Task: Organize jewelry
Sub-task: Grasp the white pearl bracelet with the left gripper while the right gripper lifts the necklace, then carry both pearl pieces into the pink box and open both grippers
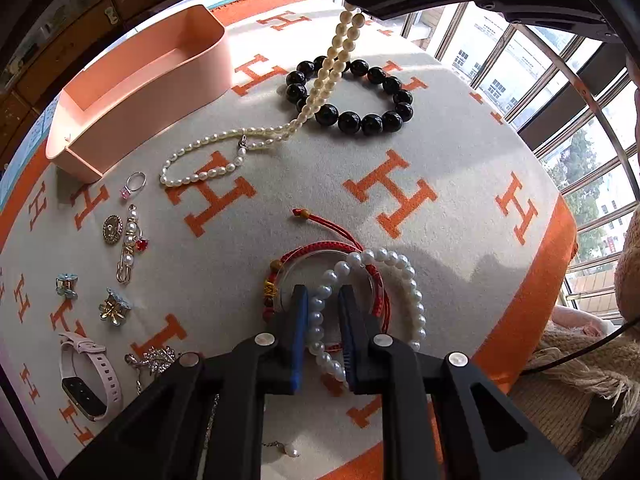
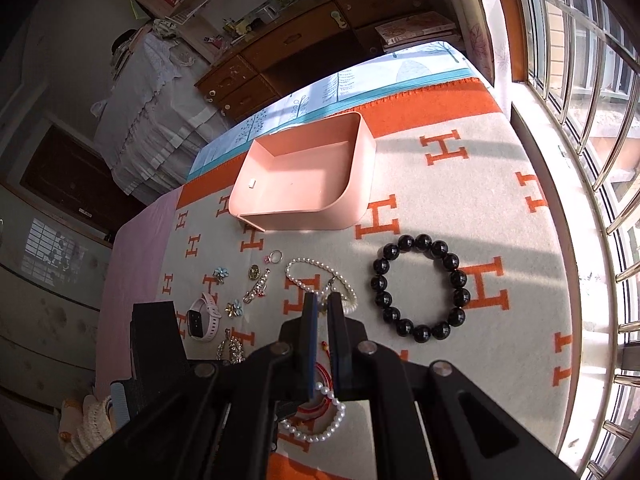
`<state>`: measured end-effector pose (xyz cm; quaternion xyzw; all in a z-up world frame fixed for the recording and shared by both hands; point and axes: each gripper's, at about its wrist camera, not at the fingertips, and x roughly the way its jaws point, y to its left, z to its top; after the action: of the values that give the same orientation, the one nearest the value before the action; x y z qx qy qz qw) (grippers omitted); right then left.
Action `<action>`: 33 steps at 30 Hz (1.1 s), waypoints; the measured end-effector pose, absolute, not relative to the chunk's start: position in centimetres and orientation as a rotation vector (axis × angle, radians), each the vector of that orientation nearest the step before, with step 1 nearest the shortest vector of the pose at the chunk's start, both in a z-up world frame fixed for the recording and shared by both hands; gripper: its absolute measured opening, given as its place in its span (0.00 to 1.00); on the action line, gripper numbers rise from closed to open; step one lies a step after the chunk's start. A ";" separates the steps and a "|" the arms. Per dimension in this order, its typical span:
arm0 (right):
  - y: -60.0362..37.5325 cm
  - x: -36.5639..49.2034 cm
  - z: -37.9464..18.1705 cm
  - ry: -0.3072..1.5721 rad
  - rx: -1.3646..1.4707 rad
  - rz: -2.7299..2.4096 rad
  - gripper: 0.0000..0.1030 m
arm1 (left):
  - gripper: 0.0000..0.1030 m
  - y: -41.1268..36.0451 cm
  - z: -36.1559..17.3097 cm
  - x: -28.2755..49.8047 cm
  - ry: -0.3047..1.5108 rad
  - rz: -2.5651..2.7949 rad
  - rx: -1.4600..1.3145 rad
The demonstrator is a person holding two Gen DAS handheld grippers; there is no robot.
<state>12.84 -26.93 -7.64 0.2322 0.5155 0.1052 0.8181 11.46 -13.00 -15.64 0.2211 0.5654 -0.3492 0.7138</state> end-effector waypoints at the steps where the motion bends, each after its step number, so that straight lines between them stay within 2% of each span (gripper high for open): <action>1: -26.8 12.9 -7.5 1.096 0.490 0.226 0.05 | 0.07 -12.8 -15.7 11.4 1.256 -0.763 0.480; 5: -26.2 13.1 -6.0 1.069 0.469 0.242 0.05 | 0.05 -11.5 -14.1 12.5 1.240 -0.708 0.370; 12: -24.6 14.8 -1.8 0.991 0.410 0.276 0.05 | 0.05 -9.1 -7.5 14.9 1.129 -0.610 0.231; 22: -23.2 19.4 3.6 0.888 0.373 0.280 0.05 | 0.05 -7.1 -0.1 23.7 0.976 -0.425 0.159; 27: -23.0 21.1 6.0 0.818 0.367 0.270 0.05 | 0.05 -7.5 0.1 27.5 0.955 -0.375 0.159; 33: -22.8 23.2 5.2 0.830 0.367 0.233 0.05 | 0.05 -9.3 -3.4 30.0 0.998 -0.352 0.175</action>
<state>23.25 -22.78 5.16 0.1766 0.3998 0.1123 0.8924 30.00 -9.27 -3.39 0.0833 0.4755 -0.1675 0.8596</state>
